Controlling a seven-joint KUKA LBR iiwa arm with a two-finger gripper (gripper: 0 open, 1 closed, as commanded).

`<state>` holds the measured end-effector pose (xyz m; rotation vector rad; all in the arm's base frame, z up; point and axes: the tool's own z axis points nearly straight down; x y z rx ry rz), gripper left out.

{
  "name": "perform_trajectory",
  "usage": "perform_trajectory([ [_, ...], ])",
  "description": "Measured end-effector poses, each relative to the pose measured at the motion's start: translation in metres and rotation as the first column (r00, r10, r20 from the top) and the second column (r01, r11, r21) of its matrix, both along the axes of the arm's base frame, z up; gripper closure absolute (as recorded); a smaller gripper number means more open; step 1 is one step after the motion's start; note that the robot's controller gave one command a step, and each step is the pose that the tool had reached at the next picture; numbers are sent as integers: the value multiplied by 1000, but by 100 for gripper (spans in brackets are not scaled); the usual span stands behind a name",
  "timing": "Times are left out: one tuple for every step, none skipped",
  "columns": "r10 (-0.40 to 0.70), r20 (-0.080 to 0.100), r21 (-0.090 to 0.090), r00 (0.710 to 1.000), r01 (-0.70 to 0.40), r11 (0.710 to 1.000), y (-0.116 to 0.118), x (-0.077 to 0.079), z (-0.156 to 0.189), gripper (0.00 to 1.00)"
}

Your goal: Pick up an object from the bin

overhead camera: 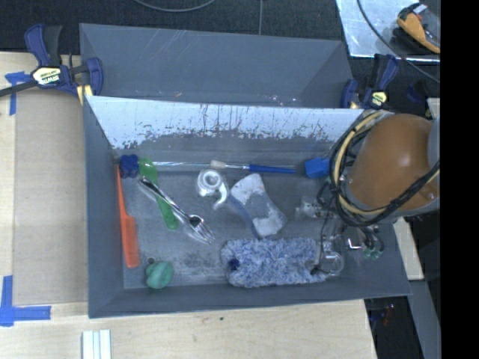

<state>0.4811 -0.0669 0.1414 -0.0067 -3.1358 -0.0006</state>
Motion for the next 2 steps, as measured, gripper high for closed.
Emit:
perform_trajectory([
  [5,8,-1,1000,-5,1000,0,2,4,0],
  [-123,9,-1,992,123,992,-22,6,-71,0],
])
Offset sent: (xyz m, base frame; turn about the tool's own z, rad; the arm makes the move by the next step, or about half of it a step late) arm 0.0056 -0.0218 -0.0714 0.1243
